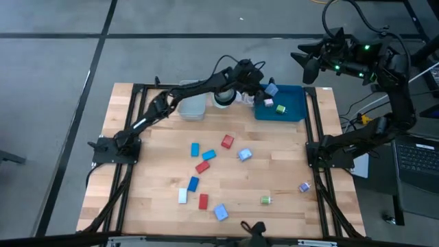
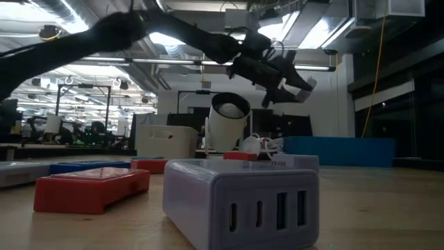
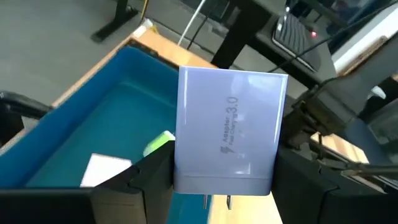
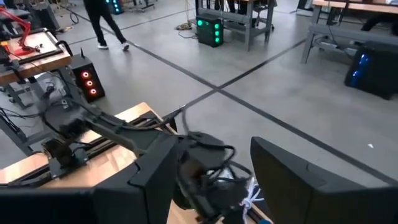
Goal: Pick & Place Office items
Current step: Put the middle light purple charger adapter into the blue bin, then put the top light purple charger adapter into the blue bin
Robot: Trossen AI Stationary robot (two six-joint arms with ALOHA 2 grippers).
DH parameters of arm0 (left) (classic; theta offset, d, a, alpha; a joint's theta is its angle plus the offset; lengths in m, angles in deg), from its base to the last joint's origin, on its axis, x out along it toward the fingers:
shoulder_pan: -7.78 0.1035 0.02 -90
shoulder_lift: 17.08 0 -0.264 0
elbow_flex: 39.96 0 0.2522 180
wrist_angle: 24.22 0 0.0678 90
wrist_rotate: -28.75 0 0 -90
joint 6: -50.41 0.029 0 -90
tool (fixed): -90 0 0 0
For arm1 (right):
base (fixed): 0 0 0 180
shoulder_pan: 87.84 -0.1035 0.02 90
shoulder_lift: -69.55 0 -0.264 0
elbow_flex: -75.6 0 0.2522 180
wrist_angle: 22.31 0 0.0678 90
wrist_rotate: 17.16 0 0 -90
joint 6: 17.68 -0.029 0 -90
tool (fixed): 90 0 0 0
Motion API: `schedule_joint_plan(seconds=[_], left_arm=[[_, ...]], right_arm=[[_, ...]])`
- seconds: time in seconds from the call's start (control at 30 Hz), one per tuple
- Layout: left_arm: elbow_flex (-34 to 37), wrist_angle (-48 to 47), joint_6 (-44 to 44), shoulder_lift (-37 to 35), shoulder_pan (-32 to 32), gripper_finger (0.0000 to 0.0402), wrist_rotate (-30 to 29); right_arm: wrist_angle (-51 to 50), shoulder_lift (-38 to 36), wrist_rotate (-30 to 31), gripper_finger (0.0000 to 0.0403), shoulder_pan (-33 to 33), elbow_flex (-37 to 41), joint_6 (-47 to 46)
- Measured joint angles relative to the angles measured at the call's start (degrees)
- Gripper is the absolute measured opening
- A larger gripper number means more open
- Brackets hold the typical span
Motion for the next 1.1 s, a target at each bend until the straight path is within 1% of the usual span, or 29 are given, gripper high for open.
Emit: schedule_joint_plan(seconds=[0.07,0.1,0.3,0.53,0.67,0.7,0.8,0.87,0.97,1.1], left_arm=[[2.40,2.68,-1.28,-0.23,0.41,0.0212,0.19],[3.03,1.68,-1.89,-0.35,0.64,0.0212,0.14],[3.11,-0.02,0.34,-0.17,1.15,0.0212,0.39],[3.07,2.47,0.87,-0.16,0.98,0.0212,1.83],[3.07,4.08,3.04,-0.16,0.30,0.0215,0.32],[3.07,4.77,2.78,-0.16,0.23,0.0229,0.27],[3.07,6.03,1.38,-0.18,0.12,0.0298,-0.53],[3.07,5.93,1.13,-0.18,0.15,0.0330,-1.54],[3.07,6.07,1.07,-0.18,0.24,0.0345,-1.81],[3.07,6.96,0.38,-0.18,0.21,0.0340,-1.57]], right_arm=[[0.00,0.00,0.56,0.0208,0.02,0.00,-0.23],[-0.02,0.00,0.85,0.0208,0.02,0.00,-0.25],[0.00,0.00,1.48,0.0208,0.02,0.00,-0.12],[0.00,0.00,1.92,0.0208,0.02,0.00,0.01],[0.00,0.00,1.92,0.0208,0.02,0.00,0.01],[0.00,0.00,1.92,0.0208,0.02,0.00,0.01],[0.00,0.00,1.92,0.0208,0.02,0.00,0.03],[0.00,0.00,1.92,0.0208,0.02,0.00,0.03],[0.02,0.02,1.92,0.0208,0.02,0.00,0.03],[0.02,0.02,1.92,0.0208,0.02,0.00,0.03]])
